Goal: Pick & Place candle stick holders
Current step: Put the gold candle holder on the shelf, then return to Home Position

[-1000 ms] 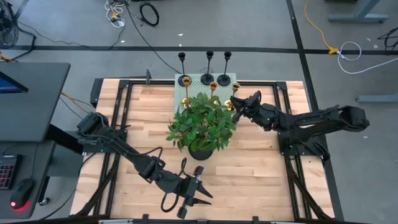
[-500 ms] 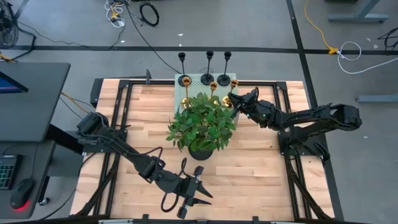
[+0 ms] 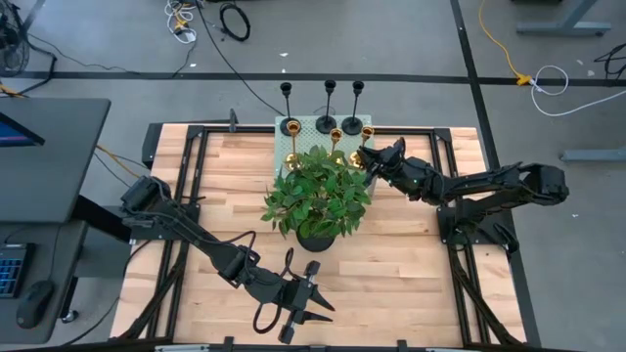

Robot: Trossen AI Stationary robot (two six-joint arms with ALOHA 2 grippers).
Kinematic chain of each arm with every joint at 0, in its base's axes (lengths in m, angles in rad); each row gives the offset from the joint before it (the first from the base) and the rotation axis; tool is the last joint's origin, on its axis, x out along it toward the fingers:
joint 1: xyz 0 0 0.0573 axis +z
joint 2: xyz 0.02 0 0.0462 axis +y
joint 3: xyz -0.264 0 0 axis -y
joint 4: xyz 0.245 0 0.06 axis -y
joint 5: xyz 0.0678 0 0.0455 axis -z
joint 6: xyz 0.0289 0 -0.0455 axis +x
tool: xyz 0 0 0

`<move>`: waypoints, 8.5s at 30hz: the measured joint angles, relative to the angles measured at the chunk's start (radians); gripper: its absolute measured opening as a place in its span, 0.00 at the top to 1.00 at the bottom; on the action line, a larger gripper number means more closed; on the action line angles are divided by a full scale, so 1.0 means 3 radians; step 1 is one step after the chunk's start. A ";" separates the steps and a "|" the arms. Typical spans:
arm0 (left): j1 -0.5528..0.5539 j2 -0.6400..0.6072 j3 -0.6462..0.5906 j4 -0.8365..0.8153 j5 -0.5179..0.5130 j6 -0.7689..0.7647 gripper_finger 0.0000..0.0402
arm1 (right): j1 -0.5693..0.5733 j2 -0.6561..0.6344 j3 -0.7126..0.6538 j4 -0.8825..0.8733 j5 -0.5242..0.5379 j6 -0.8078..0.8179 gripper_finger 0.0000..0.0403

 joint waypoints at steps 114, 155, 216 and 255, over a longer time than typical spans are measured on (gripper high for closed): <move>0.1886 -0.0958 -0.3486 0.3216 0.1075 -0.0481 0.75 | 0.2241 -0.3244 -0.1319 -0.1574 -0.0163 0.0254 0.91; 0.2214 -0.5904 -0.3832 -0.1783 0.0882 -0.0019 0.75 | 0.1528 -0.3673 -0.1195 -0.2595 0.0097 0.0044 0.92; 0.2201 -0.5894 -0.4242 -0.1101 0.0790 0.0158 0.75 | 0.0482 -0.3634 -0.1274 -0.2736 -0.1709 0.0456 0.95; 0.2201 -0.5893 -0.4236 -0.1094 0.0586 -0.0104 0.75 | 0.0482 -0.3636 -0.1274 -0.2736 -0.1709 0.0445 0.95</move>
